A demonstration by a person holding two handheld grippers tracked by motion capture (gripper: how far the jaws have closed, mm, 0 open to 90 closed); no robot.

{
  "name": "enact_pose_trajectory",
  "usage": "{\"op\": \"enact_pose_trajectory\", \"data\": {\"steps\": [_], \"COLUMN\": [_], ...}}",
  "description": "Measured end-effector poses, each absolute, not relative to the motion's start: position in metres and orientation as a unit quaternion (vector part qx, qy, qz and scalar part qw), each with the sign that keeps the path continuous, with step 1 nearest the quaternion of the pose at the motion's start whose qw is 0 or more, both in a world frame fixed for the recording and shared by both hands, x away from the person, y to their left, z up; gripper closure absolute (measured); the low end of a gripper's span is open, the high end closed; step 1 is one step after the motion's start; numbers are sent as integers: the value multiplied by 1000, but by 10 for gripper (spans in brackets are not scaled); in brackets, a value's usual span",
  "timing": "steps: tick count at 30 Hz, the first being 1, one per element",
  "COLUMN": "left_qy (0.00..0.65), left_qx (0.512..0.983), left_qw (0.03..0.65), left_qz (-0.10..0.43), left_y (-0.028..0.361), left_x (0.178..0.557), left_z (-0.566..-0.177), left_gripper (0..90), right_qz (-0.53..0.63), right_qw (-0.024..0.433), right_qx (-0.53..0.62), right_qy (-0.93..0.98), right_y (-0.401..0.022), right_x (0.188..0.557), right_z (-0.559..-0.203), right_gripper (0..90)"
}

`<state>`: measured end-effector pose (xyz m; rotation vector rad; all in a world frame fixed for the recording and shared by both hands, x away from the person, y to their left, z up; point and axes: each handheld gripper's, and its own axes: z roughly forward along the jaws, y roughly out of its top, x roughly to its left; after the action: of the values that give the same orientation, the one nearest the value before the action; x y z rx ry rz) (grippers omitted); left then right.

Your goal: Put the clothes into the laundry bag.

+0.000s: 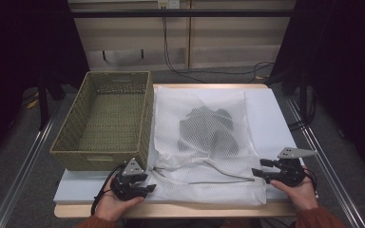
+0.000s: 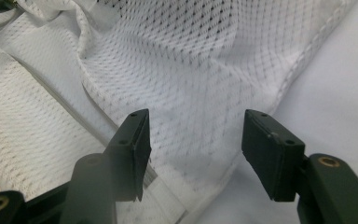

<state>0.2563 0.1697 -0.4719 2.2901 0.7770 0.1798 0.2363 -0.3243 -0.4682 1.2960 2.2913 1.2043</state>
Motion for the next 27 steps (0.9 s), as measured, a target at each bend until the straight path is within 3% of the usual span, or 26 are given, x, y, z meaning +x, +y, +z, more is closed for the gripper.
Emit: {"op": "enact_pose_trajectory", "data": {"steps": [3,5,10,12,18,24,27], "left_qy": [310,295,281,279,281,274,272], "left_qx": [878,887,892,896,893,899,899], "left_qw": [360,345,350,344,350,340,343], "left_qz": [56,79,55,43,26,23,17], "left_y": [170,167,165,164,168,164,165], "left_x": [257,255,255,255,247,235,235], "left_z": [-473,-472,-471,-470,-468,-466,-466], "left_gripper": [568,587,827,867,881,879,878], "right_qz": [399,402,391,392,391,389,393], "right_qw": [120,110,111,112,119,105,102], "right_qx": [456,454,445,443,456,464,468], "right_qy": [786,787,798,798,790,789,785], "right_y": [-324,-323,-317,-317,-319,-320,-322], "right_x": [236,237,239,239,239,241,240], "right_z": [-474,-477,-482,-482,-482,-482,-480], "right_gripper": [436,454,440,436,573,847,874]}}
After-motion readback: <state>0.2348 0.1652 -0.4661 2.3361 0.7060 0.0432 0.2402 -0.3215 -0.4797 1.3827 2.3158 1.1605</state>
